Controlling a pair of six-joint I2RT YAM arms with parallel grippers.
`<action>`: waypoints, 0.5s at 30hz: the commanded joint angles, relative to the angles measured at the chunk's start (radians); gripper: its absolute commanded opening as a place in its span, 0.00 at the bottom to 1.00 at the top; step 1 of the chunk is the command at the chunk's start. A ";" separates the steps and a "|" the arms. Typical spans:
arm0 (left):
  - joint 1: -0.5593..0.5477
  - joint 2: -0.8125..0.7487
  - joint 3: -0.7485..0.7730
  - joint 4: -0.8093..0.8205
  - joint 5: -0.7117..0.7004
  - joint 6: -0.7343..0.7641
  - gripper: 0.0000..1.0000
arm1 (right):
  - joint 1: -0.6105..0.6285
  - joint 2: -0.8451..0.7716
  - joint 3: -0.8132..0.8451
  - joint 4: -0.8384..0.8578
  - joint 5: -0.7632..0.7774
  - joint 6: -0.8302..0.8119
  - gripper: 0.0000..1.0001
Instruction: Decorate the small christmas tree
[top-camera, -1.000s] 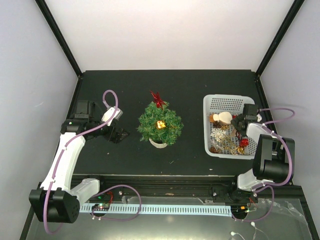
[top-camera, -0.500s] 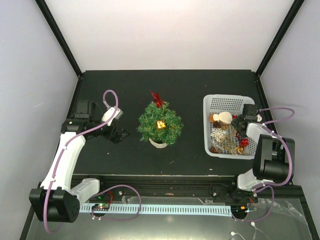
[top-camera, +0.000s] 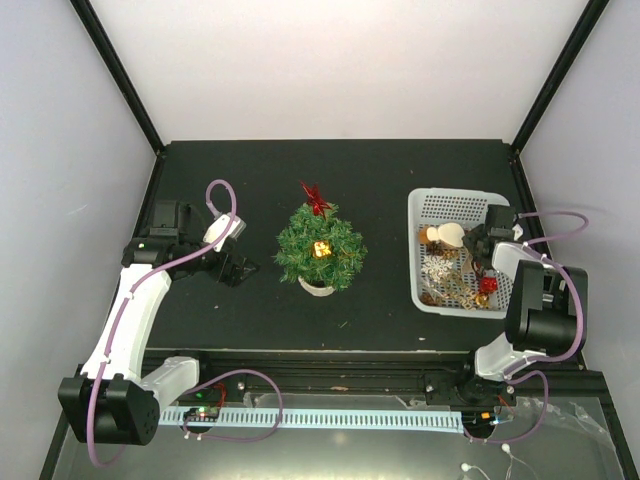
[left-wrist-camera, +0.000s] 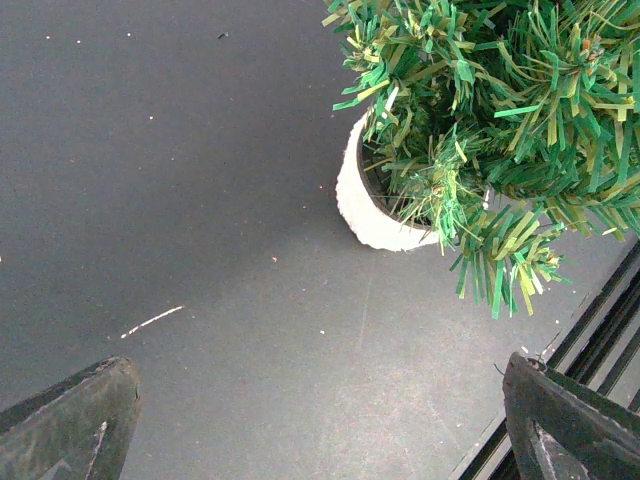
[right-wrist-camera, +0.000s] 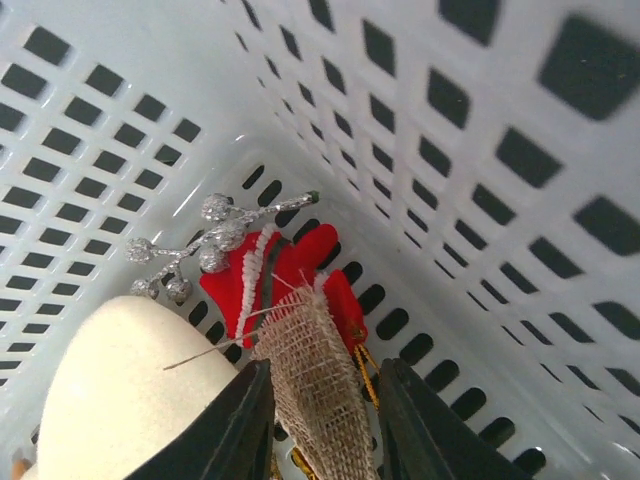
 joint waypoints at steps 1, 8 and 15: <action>-0.006 -0.010 0.009 0.000 0.017 0.004 0.99 | 0.001 0.041 0.003 -0.036 -0.064 0.006 0.30; -0.006 -0.015 0.007 0.002 0.016 0.005 0.99 | 0.002 0.046 0.006 -0.032 -0.087 -0.011 0.01; -0.006 -0.018 0.006 0.001 0.014 0.008 0.99 | 0.004 -0.009 -0.018 -0.023 -0.094 -0.022 0.01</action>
